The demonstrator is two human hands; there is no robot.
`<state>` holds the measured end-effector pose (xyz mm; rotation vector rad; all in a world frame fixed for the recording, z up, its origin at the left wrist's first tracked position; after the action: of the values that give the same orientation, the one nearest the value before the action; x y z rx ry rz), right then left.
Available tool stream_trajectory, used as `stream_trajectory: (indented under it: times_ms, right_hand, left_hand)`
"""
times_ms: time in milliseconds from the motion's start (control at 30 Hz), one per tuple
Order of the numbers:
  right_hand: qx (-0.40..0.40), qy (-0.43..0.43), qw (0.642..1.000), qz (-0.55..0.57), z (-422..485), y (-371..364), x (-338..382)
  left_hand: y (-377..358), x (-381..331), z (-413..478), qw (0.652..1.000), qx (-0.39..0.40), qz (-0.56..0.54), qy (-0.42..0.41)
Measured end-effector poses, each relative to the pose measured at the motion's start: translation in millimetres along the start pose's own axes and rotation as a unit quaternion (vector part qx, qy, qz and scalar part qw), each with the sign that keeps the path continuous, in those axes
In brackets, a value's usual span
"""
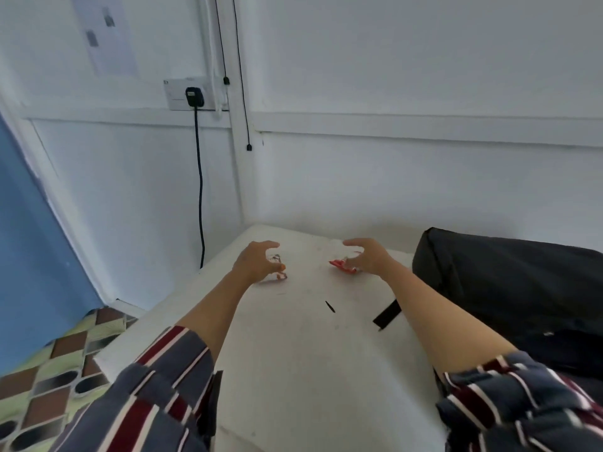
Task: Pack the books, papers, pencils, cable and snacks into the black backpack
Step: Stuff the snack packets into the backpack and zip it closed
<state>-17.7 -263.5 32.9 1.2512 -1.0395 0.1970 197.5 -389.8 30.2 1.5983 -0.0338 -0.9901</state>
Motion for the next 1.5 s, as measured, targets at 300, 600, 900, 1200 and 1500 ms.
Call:
stream_trajectory:
  times_ms: [300,600,900,1200,1500]
  right_hand:
    - [0.011,-0.066,0.993,-0.101,50,-27,-31]
    - [-0.014,-0.025,0.991,-0.128,47,-23,-25]
    - [0.002,0.015,0.998,-0.060,8,12,-4]
    - [-0.003,0.063,0.995,-0.081,-73,91,-13]
    - [-0.046,0.103,0.993,-0.040,-172,179,-31]
  left_hand:
    - [-27,52,66,0.993,0.099,0.059,0.010]
    - [-26,37,63,0.994,0.077,0.062,-0.037]
    - [-12,-26,41,0.990,0.055,-0.017,-0.130]
    - [-21,-124,-7,0.971,0.055,-0.013,-0.233]
    - [-47,-225,-82,0.952,0.039,-0.034,-0.303]
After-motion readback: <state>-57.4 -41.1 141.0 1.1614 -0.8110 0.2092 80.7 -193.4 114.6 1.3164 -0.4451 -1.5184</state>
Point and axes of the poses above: each hand's wrist, its own z-axis towards the middle knuckle, its own y-axis out of the back of the hand, x = y × z, the point moved 1 cm from there along z, towards the middle knuckle, and after that the axes turned 2 degrees about -y, right-handed, at the moved point
